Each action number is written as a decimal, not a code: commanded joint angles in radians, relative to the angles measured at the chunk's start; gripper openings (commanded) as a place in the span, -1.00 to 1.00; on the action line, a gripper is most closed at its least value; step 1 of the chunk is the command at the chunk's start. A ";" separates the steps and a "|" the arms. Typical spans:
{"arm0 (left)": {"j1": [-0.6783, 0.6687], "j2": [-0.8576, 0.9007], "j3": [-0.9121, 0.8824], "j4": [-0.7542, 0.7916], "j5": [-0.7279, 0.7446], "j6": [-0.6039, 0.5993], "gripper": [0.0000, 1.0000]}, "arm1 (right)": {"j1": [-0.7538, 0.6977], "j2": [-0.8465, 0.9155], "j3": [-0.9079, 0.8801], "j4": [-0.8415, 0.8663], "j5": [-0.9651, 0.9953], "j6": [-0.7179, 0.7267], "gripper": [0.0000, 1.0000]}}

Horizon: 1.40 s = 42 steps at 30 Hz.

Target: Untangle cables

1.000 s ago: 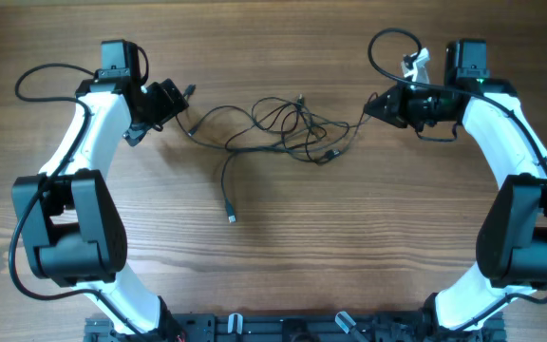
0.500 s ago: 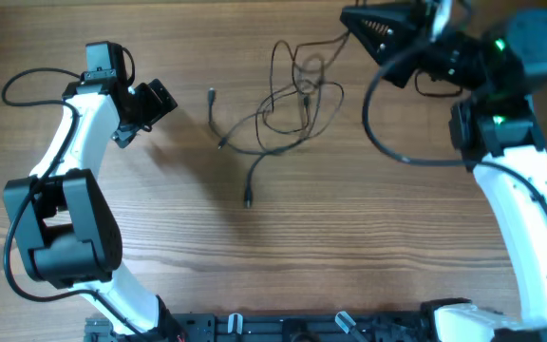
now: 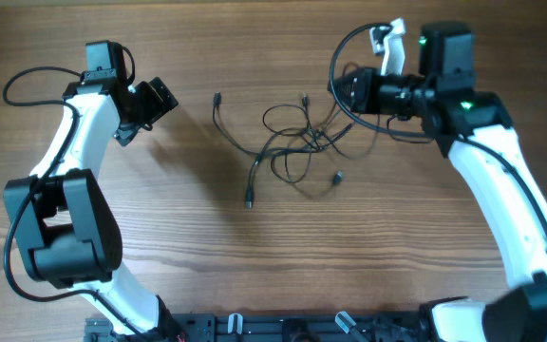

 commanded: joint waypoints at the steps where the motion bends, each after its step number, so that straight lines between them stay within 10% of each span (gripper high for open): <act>1: 0.000 0.002 -0.008 0.027 0.166 0.105 1.00 | 0.003 0.114 0.002 -0.087 0.116 -0.010 -0.87; 4: 0.000 0.002 -0.008 0.046 0.337 0.226 1.00 | 0.029 0.227 0.002 -0.133 0.116 0.008 -0.80; 9: 0.000 0.002 -0.008 0.047 0.377 0.255 1.00 | 0.076 0.409 0.002 -0.114 0.116 0.080 0.02; 13: 0.000 0.002 -0.008 0.050 0.377 0.255 1.00 | 0.107 0.501 0.002 -0.047 0.138 0.227 0.10; 16: 0.000 0.002 -0.008 0.050 0.377 0.255 1.00 | 0.177 0.582 0.002 0.037 0.153 0.476 0.75; 23: 0.000 0.002 -0.008 0.053 0.356 0.254 1.00 | 0.403 0.626 0.002 0.374 0.112 0.491 0.80; 28: 0.003 0.002 -0.008 0.017 0.061 0.056 1.00 | 0.502 0.623 0.010 0.536 0.100 0.333 0.79; 42: 0.018 0.002 -0.008 0.015 0.066 0.032 1.00 | 0.471 0.579 0.536 -0.298 0.663 -0.006 1.00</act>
